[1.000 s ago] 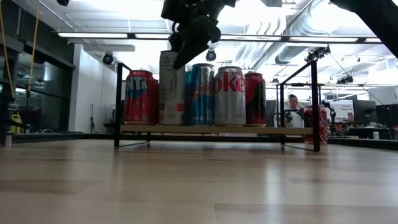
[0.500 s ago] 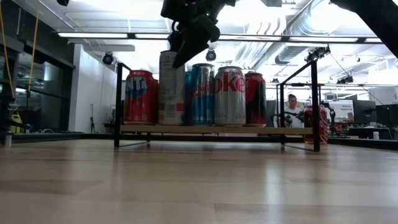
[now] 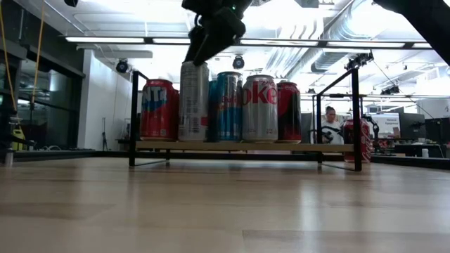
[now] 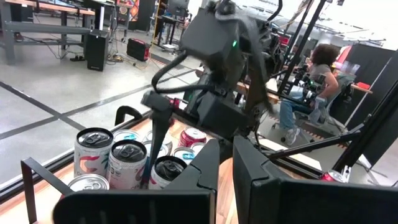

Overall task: Place canned beverage on shelf
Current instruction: Put the white-pink soda can on the shelf aligned with the other white-pink soda cans

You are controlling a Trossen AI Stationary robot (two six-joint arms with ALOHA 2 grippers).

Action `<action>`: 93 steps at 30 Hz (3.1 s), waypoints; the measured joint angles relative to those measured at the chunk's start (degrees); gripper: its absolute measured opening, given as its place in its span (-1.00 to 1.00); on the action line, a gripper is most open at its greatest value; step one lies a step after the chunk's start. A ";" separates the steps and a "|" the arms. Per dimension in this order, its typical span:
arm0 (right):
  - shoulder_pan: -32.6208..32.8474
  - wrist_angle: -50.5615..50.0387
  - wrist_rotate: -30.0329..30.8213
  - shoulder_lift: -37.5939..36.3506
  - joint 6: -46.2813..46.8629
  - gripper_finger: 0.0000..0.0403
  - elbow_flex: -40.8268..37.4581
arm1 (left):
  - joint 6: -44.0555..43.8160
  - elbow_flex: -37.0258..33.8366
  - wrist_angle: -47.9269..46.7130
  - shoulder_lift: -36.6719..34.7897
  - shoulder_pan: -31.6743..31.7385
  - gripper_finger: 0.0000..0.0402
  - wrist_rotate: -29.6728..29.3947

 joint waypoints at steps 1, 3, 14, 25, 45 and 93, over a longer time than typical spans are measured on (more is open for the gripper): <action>0.00 0.05 0.00 0.00 -0.01 0.84 0.68 | 0.02 0.00 -0.01 -0.01 0.02 -1.00 0.00; 0.01 0.11 -0.02 -0.02 0.00 0.84 1.95 | 0.02 0.00 0.00 -0.02 0.02 -1.00 0.00; -0.23 -3.69 -0.07 -0.02 33.72 0.84 9.24 | 0.02 0.00 0.00 -0.02 0.00 -1.00 0.77; 4.38 -5.67 16.78 -0.02 43.73 0.84 9.09 | 0.00 0.00 -0.02 -0.02 0.00 -1.00 0.85; 5.97 -5.32 19.24 5.31 46.63 0.84 9.40 | 0.02 0.00 -0.02 0.00 -0.02 -1.00 1.97; 5.27 -9.05 21.97 7.13 52.53 0.41 9.88 | 0.02 -0.04 -0.85 0.61 0.00 -1.00 1.97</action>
